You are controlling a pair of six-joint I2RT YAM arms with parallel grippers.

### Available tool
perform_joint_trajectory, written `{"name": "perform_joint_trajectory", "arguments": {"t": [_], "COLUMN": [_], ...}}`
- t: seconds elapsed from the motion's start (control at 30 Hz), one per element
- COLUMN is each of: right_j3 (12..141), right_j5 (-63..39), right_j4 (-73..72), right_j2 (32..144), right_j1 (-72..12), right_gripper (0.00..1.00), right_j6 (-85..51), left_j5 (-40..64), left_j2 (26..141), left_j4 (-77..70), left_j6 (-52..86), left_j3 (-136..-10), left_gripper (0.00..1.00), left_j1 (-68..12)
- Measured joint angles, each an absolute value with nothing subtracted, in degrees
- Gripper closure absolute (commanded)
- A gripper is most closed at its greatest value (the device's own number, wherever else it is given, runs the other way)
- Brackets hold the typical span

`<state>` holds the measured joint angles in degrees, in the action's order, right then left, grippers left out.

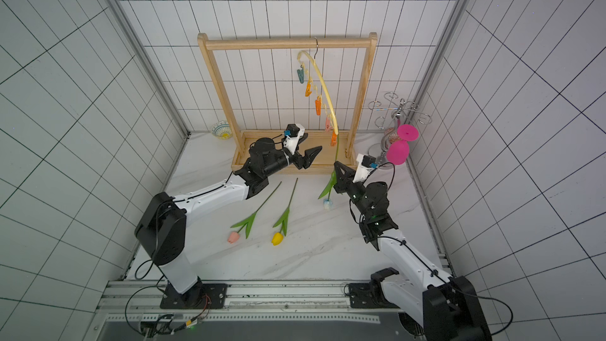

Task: Dry the flowers on a clothes hanger
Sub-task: Open the clamp at the hanger.

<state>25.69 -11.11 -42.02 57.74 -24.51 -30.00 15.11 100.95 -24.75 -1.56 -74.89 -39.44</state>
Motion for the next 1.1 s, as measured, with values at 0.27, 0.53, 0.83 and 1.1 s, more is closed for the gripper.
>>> {"name": "perform_joint_trajectory", "arguments": {"t": [0.27,0.53,0.83,1.1], "right_j3": [25.7,25.7,23.3,20.5], "right_j5": [-11.1,-9.2,-7.0,-2.1], "right_j4": [-39.4,-37.4,-39.2,-41.0], "right_j2": [55.8,56.4,54.8,51.7], "right_j1": [-24.5,-24.0,-22.7,-21.3], "right_gripper": [1.0,1.0,1.0,1.0], "right_j6": [-29.0,-28.7,-29.6,-30.5], "left_j5": [19.5,20.7,21.6,21.5], "left_j2": [106.9,110.1,112.5,114.5], "left_j4": [-26.2,-23.2,-19.8,-18.1], "left_j6": [-8.0,-11.9,-14.4,-15.6], "left_j3": [-81.0,-87.0,-91.4,-92.3], "left_gripper": [0.35,0.37,0.36,0.36], "left_j1": [-40.5,-40.6,-41.5,-42.9]}}
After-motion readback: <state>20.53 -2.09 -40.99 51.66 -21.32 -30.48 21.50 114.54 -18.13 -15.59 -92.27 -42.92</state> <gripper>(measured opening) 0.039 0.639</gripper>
